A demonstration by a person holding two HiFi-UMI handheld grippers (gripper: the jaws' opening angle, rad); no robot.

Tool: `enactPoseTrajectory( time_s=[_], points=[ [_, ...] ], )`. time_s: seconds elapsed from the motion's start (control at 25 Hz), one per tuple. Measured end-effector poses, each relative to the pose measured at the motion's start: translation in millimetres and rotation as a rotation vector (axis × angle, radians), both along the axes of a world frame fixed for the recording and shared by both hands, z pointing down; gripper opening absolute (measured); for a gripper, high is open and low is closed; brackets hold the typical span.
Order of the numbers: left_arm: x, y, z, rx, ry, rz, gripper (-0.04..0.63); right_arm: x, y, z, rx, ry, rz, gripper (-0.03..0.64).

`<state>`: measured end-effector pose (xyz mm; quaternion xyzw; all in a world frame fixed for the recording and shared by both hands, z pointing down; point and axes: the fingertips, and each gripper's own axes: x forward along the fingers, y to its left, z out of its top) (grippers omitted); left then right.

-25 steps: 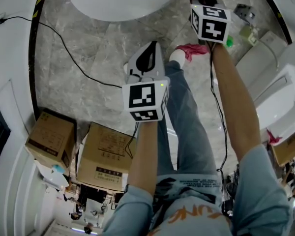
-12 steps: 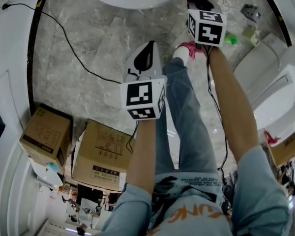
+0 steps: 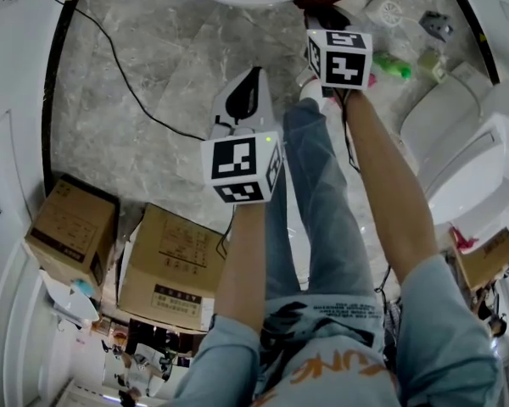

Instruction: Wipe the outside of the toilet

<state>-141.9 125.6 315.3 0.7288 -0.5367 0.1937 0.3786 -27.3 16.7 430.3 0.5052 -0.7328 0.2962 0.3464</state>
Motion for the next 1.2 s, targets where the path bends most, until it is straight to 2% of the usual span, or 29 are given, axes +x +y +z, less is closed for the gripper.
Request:
enactPoseTrajectory(
  time_s=[0.16,0.4,0.68,0.88,1.2],
  points=[
    [-13.3,3.8,-0.7,-0.004,-0.003,-0.016,-0.006,-22.6,10.6,3.2,-0.025,-0.015,-0.027,0.071],
    [-20.7,7.5,2.8,-0.020,-0.012,-0.032,-0.006,-62.1,26.0,10.4,-0.068,-0.072,-0.140,0.071],
    [-0.6,-0.8,4.1,-0.026,-0.019,0.004,-0.006,-63.0,30.1,1.0,-0.066,-0.125,-0.189,0.071],
    [29.9,-13.0,6.7,-0.036,-0.019,0.054,-0.006,-27.8,28.5,-9.6,-0.036,-0.173,-0.130,0.071],
    [93.2,-39.3,12.1,-0.054,-0.018,0.154,-0.006,84.8,7.1,-1.6,-0.032,-0.156,0.084,0.071]
  ],
)
